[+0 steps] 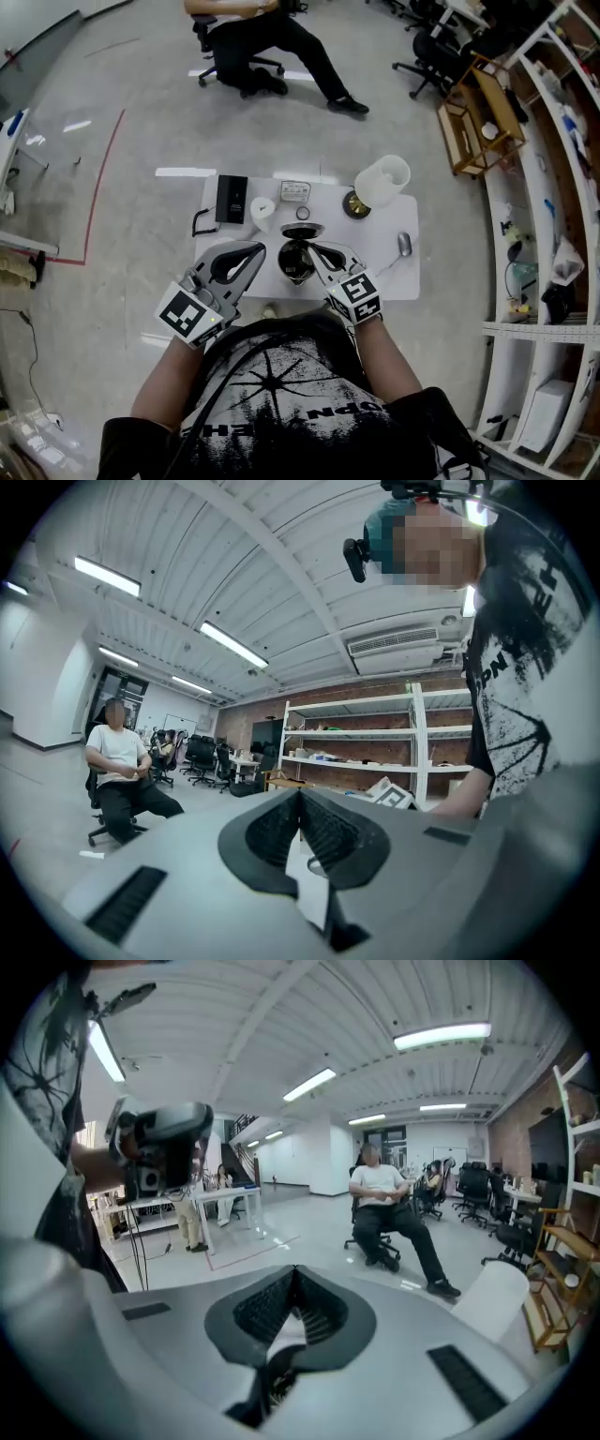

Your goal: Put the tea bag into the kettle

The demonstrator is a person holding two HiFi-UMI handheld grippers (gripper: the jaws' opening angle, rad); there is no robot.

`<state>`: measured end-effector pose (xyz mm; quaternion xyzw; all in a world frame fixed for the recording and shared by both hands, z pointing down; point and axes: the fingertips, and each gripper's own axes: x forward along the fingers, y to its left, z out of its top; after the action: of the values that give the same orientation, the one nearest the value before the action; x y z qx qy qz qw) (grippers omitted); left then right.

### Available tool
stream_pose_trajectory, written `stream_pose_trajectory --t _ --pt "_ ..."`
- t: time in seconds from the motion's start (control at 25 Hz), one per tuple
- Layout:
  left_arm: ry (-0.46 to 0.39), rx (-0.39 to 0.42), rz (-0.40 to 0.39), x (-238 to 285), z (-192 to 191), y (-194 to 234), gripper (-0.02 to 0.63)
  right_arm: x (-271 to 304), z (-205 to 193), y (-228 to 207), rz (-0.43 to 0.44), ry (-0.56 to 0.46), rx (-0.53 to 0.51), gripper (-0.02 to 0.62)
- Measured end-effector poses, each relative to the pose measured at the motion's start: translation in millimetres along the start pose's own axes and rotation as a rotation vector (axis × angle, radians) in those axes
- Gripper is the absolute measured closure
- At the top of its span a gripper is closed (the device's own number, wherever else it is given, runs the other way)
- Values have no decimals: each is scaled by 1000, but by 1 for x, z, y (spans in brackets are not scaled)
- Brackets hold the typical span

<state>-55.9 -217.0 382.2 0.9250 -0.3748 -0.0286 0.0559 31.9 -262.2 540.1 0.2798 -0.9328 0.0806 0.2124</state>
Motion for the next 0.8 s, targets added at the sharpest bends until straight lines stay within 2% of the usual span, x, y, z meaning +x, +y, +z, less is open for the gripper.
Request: stream_pose_trajectory --t 0.2,0.4,0.6,0.8 --pt "-34 36 -28 10 22 5 600 -38 78 -5 -49 -193 -55 586" --pt "-60 63 -15 10 35 14 600 -66 128 -5 -66 -287 -123 586" --pt "-77 82 5 9 45 17 600 -78 159 -2 -46 -369 -153 586" --pt "-78 87 25 -4 51 17 600 -80 161 2 -11 -427 -101 586"
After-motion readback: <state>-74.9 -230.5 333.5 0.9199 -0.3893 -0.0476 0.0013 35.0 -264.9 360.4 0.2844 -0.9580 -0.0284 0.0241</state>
